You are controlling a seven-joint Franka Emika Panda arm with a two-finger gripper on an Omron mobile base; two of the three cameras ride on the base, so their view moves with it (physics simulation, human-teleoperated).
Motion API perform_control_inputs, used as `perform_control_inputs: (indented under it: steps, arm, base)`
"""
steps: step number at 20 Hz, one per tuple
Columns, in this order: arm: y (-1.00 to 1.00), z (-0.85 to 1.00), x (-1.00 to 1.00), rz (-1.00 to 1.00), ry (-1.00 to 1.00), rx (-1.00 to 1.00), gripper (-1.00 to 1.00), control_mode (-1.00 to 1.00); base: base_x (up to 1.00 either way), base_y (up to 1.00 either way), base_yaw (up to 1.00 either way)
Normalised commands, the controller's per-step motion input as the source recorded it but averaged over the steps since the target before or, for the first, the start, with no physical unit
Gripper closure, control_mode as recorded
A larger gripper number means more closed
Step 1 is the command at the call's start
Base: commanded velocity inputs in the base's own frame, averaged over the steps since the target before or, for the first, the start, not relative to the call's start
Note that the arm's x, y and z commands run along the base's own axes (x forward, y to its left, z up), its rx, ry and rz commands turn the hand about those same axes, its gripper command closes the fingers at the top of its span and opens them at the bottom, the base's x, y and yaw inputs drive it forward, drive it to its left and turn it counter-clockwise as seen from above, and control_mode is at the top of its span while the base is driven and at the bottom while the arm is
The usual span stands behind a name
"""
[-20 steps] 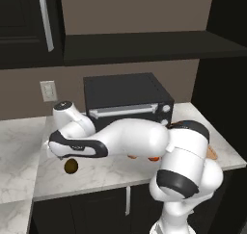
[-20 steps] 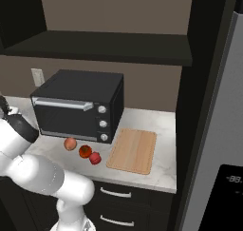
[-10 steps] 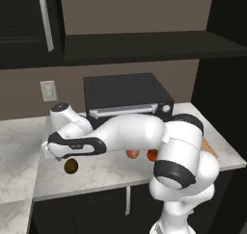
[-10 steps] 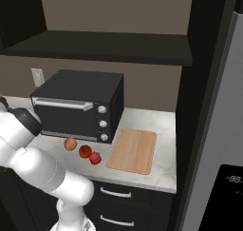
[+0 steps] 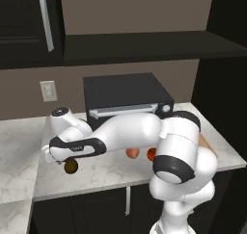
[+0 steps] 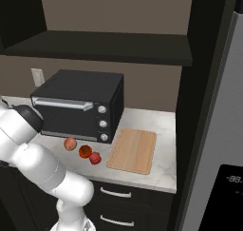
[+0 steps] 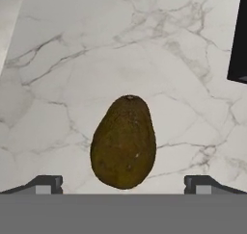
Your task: Place the avocado, onion, tomato, and bell pepper on the cutting board.
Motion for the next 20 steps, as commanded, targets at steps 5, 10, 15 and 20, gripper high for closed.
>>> perform_control_inputs:
  steps: [5, 10, 15, 20]
  arm:
    - [0.0, -0.2, 0.0, -0.03, 0.0, 0.0, -1.0, -1.0]
    - [0.0, -0.17, 0.0, -0.03, 0.0, 0.0, -1.0, -1.0]
    - [0.0, -0.13, 0.0, -0.06, 0.0, 0.0, -1.0, -1.0]
    - [0.0, -0.11, 0.0, -0.05, -0.01, 0.0, -1.0, -1.0]
  base:
    - [0.0, 0.0, 0.0]
    - [0.0, 0.0, 0.0]
    - [0.0, 0.0, 0.0]
    - [0.0, 0.0, 0.0]
